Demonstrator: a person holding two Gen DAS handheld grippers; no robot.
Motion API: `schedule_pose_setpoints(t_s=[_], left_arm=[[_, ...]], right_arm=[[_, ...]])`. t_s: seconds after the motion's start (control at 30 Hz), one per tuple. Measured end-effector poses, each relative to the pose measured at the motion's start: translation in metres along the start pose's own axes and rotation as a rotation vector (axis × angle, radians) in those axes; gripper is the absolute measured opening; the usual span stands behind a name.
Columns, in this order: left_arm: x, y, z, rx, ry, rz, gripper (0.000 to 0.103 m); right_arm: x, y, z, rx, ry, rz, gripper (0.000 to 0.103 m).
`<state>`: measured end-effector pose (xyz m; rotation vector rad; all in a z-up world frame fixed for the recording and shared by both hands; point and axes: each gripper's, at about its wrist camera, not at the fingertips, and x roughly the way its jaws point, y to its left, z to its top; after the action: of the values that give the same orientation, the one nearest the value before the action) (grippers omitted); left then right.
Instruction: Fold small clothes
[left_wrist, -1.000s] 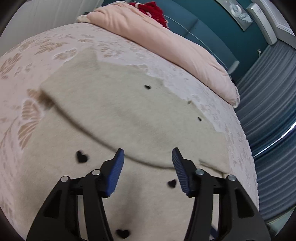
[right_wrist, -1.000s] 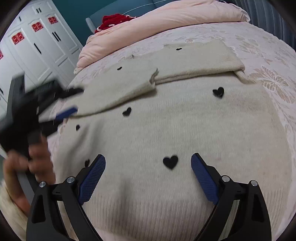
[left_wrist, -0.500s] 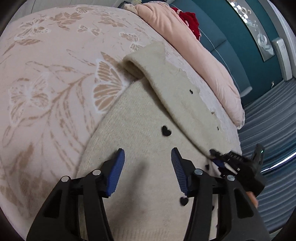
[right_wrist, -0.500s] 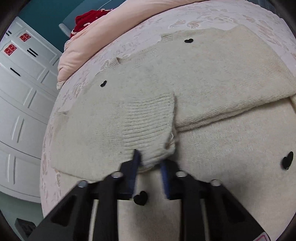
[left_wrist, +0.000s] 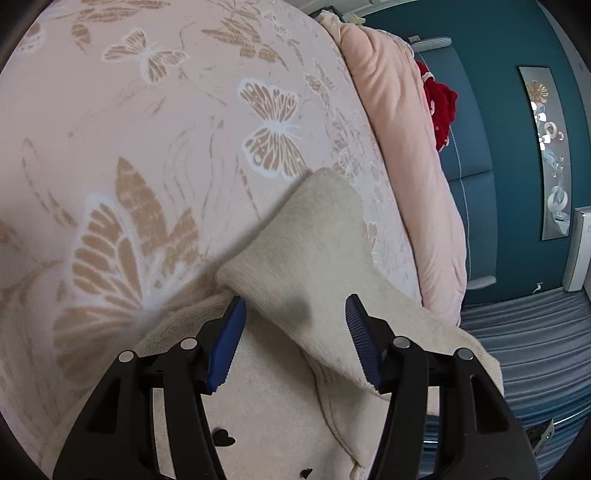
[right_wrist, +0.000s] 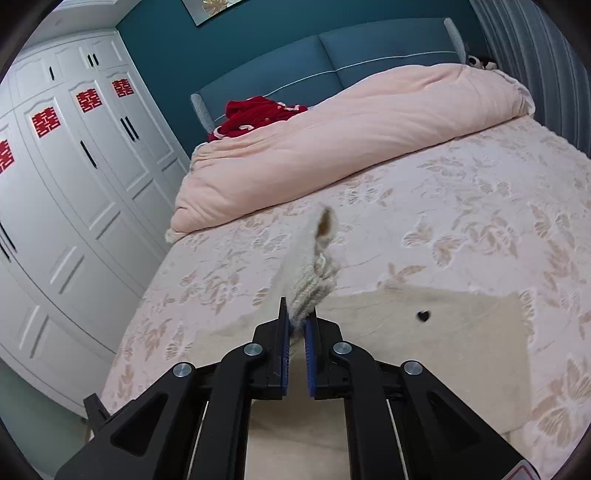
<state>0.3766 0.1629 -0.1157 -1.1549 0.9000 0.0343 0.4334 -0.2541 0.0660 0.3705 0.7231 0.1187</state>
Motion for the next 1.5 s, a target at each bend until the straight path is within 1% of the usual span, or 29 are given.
schedule_pose_setpoints(t_s=[0.07,0.13,0.2,0.27,0.33,0.37,0.43,0.47,0.5,0.53,0.57,0.6,0.63,0.7,0.73,0.77,0.83,0.9,0.93,0.97,1.0,1.13,1.2,1.23,1.33,1.37,1.4,1.47,1.5], left_arm=[[0.009,0.003,-0.004,-0.012,0.009,0.018,0.054],[0.014,0.006,-0.011,-0.026,0.019,0.025,0.054],[0.018,0.005,-0.017,-0.018,0.024,0.025,0.054],[0.022,0.001,-0.023,0.000,0.031,0.036,0.054],[0.027,-0.003,-0.024,0.004,0.024,0.050,0.053],[0.029,-0.005,-0.022,0.005,0.017,0.052,0.049],[0.028,-0.010,-0.015,0.008,-0.014,0.057,0.017],[0.023,-0.014,-0.010,0.026,-0.043,0.064,0.011],[0.018,-0.018,-0.006,0.062,-0.075,0.071,0.010],[0.013,-0.022,-0.004,0.105,-0.110,0.091,0.009],[0.010,-0.022,-0.003,0.145,-0.138,0.113,0.009],[0.011,-0.020,-0.003,0.175,-0.143,0.129,0.009],[0.015,-0.015,-0.004,0.196,-0.138,0.149,0.009],[0.025,-0.003,-0.010,0.227,-0.125,0.192,0.009],[0.026,0.003,-0.013,0.245,-0.135,0.182,0.009],[0.025,0.005,-0.017,0.280,-0.155,0.179,0.009],[0.026,0.000,-0.024,0.371,-0.184,0.204,0.009],[0.027,0.001,-0.028,0.420,-0.210,0.205,0.009],[0.027,0.004,-0.029,0.428,-0.219,0.199,0.009],[0.027,0.005,-0.030,0.429,-0.228,0.192,0.010],[0.027,0.006,-0.031,0.431,-0.235,0.188,0.010],[0.026,0.011,-0.032,0.436,-0.251,0.158,0.010],[0.025,0.016,-0.031,0.422,-0.251,0.130,0.010],[0.025,0.016,-0.032,0.419,-0.251,0.123,0.010],[0.026,0.016,-0.033,0.425,-0.258,0.120,0.010],[0.027,0.017,-0.034,0.427,-0.261,0.117,0.010],[0.027,0.018,-0.034,0.426,-0.263,0.112,0.010],[0.027,0.019,-0.033,0.422,-0.263,0.101,0.010],[0.027,0.020,-0.033,0.419,-0.262,0.096,0.010]], right_arm=[[0.013,-0.030,-0.005,0.009,0.045,-0.052,0.007],[0.034,-0.067,-0.028,0.049,0.133,-0.095,0.007],[0.052,-0.091,-0.057,0.065,0.202,-0.127,0.007],[0.062,-0.103,-0.077,0.084,0.232,-0.130,0.007],[0.064,-0.105,-0.083,0.104,0.227,-0.111,0.007],[0.062,-0.102,-0.081,0.109,0.220,-0.099,0.007],[0.053,-0.092,-0.067,0.112,0.179,-0.054,0.007],[0.043,-0.087,-0.057,0.112,0.141,-0.025,0.007],[0.030,-0.084,-0.048,0.122,0.094,0.018,0.007],[0.018,-0.083,-0.042,0.134,0.054,0.046,0.007],[0.011,-0.087,-0.041,0.136,0.022,0.048,0.007],[0.013,-0.096,-0.046,0.134,0.022,0.021,0.007],[0.026,-0.110,-0.059,0.146,0.074,-0.014,0.006],[0.064,-0.141,-0.093,0.192,0.236,-0.106,0.006],[0.076,-0.153,-0.110,0.206,0.292,-0.134,0.006],[0.074,-0.159,-0.118,0.233,0.265,-0.105,0.006],[0.061,-0.161,-0.116,0.306,0.201,-0.045,0.006],[0.050,-0.159,-0.115,0.305,0.146,-0.025,0.006],[0.055,-0.161,-0.120,0.296,0.164,-0.050,0.006],[0.066,-0.166,-0.128,0.303,0.213,-0.070,0.005],[0.071,-0.170,-0.136,0.317,0.224,-0.063,0.005],[0.048,-0.162,-0.130,0.317,0.139,-0.028,0.006],[0.055,-0.159,-0.135,0.273,0.192,-0.087,0.009],[0.051,-0.158,-0.136,0.273,0.184,-0.093,0.010],[0.024,-0.154,-0.121,0.267,0.061,-0.124,0.029],[0.022,-0.156,-0.114,0.264,0.043,-0.118,0.044],[0.028,-0.158,-0.106,0.268,0.056,-0.123,0.056],[0.057,-0.167,-0.095,0.300,0.149,-0.106,0.058],[0.070,-0.171,-0.093,0.319,0.178,-0.121,0.058]])
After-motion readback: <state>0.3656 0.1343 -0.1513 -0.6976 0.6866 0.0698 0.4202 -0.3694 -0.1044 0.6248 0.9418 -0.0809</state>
